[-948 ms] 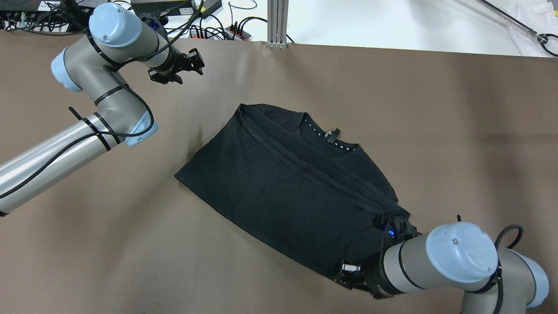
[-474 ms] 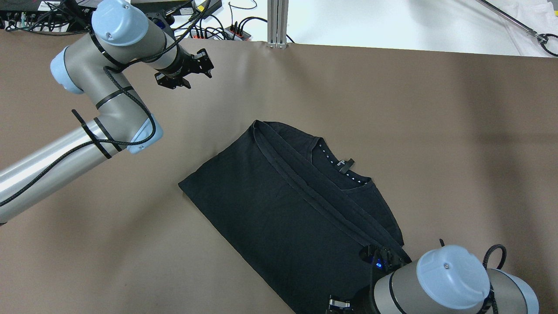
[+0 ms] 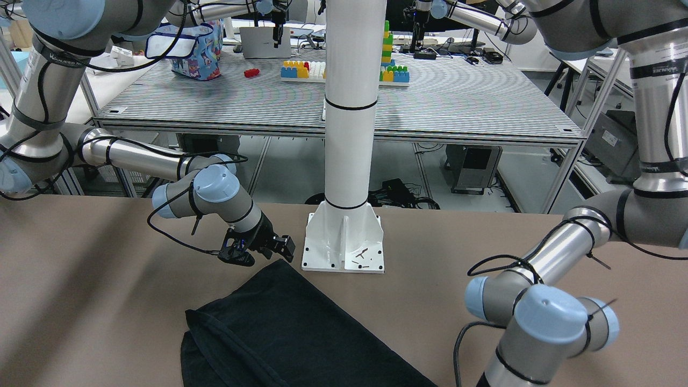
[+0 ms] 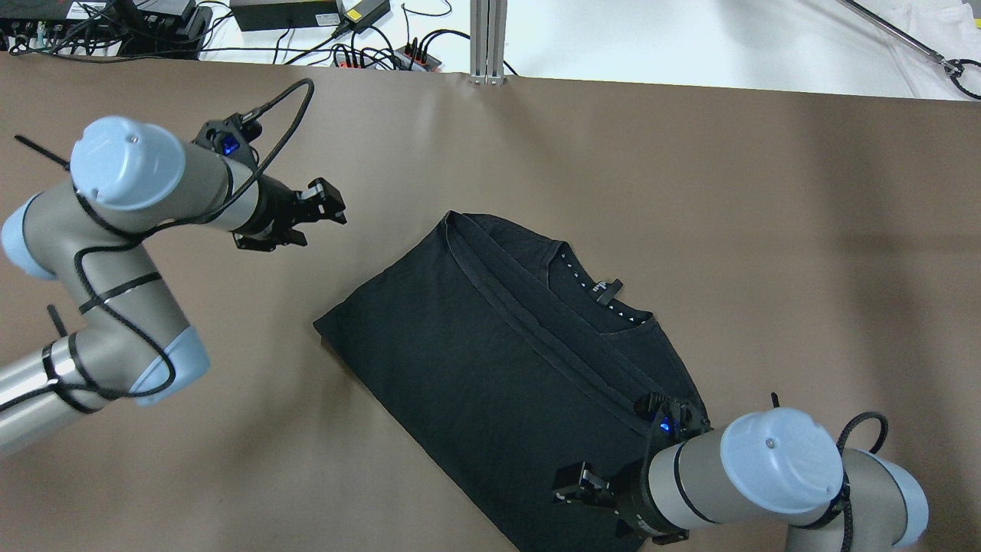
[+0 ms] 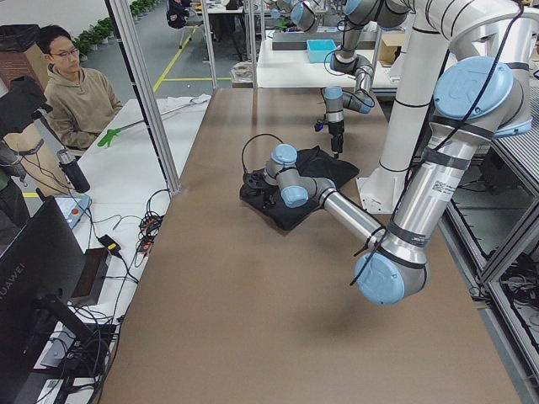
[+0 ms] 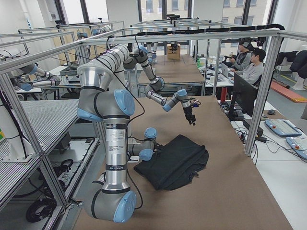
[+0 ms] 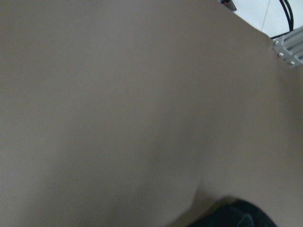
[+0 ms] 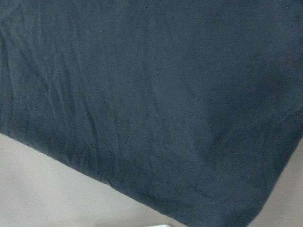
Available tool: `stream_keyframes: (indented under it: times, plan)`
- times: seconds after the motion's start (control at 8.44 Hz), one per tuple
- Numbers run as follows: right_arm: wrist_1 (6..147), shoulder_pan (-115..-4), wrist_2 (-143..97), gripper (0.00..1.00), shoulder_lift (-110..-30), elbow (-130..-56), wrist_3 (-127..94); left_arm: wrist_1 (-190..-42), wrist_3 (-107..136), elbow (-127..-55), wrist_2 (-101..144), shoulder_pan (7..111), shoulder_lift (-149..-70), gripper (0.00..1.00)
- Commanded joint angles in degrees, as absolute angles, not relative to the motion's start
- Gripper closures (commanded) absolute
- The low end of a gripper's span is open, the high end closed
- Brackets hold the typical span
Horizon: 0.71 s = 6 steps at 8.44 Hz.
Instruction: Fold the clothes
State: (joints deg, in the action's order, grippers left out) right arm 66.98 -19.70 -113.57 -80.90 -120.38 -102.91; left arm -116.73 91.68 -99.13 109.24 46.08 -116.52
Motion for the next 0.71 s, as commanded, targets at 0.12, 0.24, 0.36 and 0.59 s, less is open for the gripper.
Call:
stream_keyframes:
  times: [0.12,0.24,0.36,0.59]
  plan:
    - [67.6,-29.2,-112.7,0.05,-75.7,-115.8,-102.2,-117.9,93.9,-103.8,101.1,36.2,-107.8,0.29]
    - [67.7,-30.8,-112.5,0.05,-75.4,-115.2,-100.2,-118.0,94.4,-102.9,98.3,33.3,-107.8,0.30]
    - [67.8,-31.5,-112.4,0.05,-75.4,-114.4,-97.2,-118.0,94.7,-102.7,98.0,32.4,-107.8,0.32]
    - [67.1,-32.9,-111.8,0.05,-75.3,-112.9,-95.7,-118.0,95.4,-100.9,96.4,30.5,-107.9,0.35]
